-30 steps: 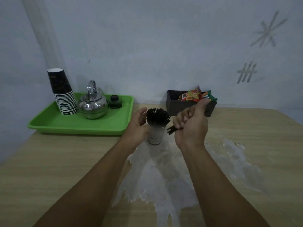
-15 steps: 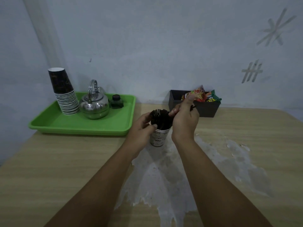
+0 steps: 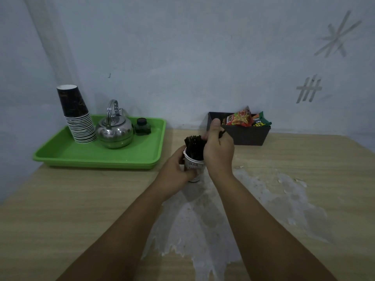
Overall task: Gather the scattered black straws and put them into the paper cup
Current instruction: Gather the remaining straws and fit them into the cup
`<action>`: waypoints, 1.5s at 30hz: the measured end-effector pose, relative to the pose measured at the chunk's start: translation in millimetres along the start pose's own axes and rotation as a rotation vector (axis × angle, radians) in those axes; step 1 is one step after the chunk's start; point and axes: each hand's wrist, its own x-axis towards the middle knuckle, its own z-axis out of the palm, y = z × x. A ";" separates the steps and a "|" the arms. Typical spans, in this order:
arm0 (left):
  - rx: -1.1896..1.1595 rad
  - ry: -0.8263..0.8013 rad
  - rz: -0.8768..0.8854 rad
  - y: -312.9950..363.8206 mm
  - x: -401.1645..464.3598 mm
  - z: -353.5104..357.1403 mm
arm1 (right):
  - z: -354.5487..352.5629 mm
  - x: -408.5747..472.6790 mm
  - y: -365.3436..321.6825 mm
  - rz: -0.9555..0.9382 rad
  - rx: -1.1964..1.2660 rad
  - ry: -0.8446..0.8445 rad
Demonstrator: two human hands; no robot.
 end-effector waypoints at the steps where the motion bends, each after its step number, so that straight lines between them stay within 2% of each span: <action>1: -0.013 0.004 -0.003 -0.8 -0.5 -0.1 | 0.2 -0.1 0.3 -0.024 -0.040 -0.009; 4: 0.005 0.028 -0.012 -4.5 -3.6 -2.5 | -0.8 0.5 -0.5 -0.077 -0.204 -0.032; 7: 0.019 0.032 -0.007 -6.5 -5.3 -3.6 | -3.1 -0.2 -0.3 0.071 -0.356 -0.185; 9: 0.024 0.027 -0.006 -6.9 -5.3 -3.2 | -4.6 0.7 0.2 0.143 -0.365 -0.297; 13: 0.000 0.021 -0.013 -10.8 -6.5 -2.7 | -12.4 -2.0 -7.5 0.141 -0.236 -0.393; 17: 0.026 0.051 -0.008 -13.5 -6.0 -2.0 | -21.9 -6.1 -7.2 0.100 -0.030 -0.314; 21: 0.054 0.044 -0.018 -15.5 -5.2 -1.7 | -32.8 -17.2 3.9 -0.050 0.054 -0.233; 26: 0.014 0.039 -0.032 -14.7 -7.8 -1.2 | -41.4 -30.4 20.2 -0.301 -0.221 -0.369; 30: -0.003 0.036 -0.031 -14.3 -9.8 -1.1 | -40.7 -32.7 24.6 -0.307 -0.304 -0.412; 33: 0.011 0.031 -0.027 -13.2 -10.8 -1.9 | -41.3 -34.9 26.0 -0.327 -0.250 -0.384; 37: 0.049 0.024 0.014 -9.0 -14.1 -5.2 | -44.1 -41.8 35.6 -0.232 -0.156 -0.289; 39: 0.075 0.086 0.008 -9.1 -18.7 -7.1 | -48.3 -46.8 47.0 -0.120 -0.135 -0.309; 41: 0.172 0.200 0.038 -12.1 -24.3 -9.6 | -50.5 -51.8 56.2 -0.001 -0.159 -0.405; 43: 0.385 0.319 0.153 -13.8 -28.9 -13.4 | -47.9 -54.4 59.0 0.050 -0.233 -0.510; 45: 0.604 0.420 0.295 -13.1 -30.1 -17.2 | -41.2 -52.8 59.3 0.025 -0.349 -0.533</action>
